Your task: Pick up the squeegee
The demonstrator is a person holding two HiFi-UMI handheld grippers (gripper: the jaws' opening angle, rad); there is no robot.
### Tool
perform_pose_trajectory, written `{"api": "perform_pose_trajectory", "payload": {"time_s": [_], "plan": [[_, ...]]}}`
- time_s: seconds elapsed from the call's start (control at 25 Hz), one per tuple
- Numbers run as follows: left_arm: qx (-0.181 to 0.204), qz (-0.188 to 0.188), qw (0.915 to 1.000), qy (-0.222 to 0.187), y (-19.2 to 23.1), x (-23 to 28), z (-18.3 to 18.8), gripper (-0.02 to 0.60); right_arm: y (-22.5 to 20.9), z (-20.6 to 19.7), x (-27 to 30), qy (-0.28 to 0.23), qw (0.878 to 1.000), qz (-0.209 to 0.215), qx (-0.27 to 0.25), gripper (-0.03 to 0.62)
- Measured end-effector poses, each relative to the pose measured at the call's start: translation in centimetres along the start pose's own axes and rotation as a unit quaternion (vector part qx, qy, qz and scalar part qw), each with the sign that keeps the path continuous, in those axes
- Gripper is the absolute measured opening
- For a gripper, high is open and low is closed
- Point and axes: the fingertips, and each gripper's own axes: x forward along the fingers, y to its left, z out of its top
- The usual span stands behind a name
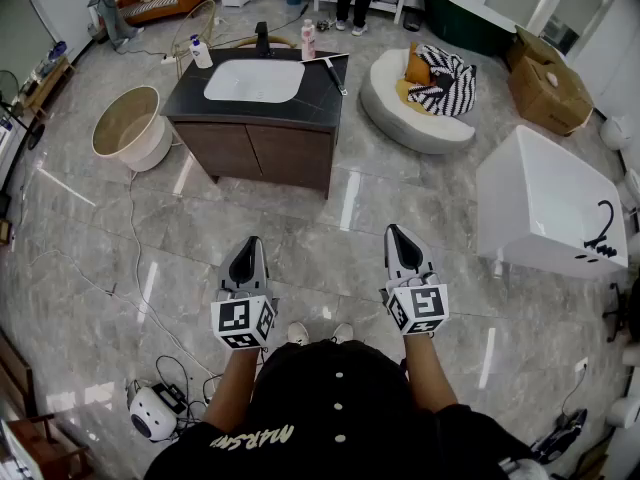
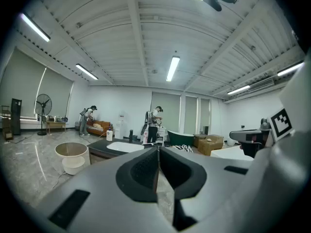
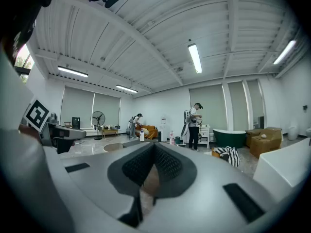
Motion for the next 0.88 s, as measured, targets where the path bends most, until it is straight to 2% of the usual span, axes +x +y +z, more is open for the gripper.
{"api": "perform_pose_trajectory", "payload": {"time_s": [0.52, 0.88], "plan": [[0.001, 0.001, 1.0, 0.003, -0.1, -0.2, 0.1, 0.02, 0.2, 0.1, -0.2, -0.005, 1.0, 0.003, 0.012, -0.005], [0.022, 0.006, 0.9997, 0.012, -3.0, 0.4, -0.1, 0.02, -1.4, -0.5, -1.3, -0.003, 1.0, 0.026, 0.015, -0.004]]}}
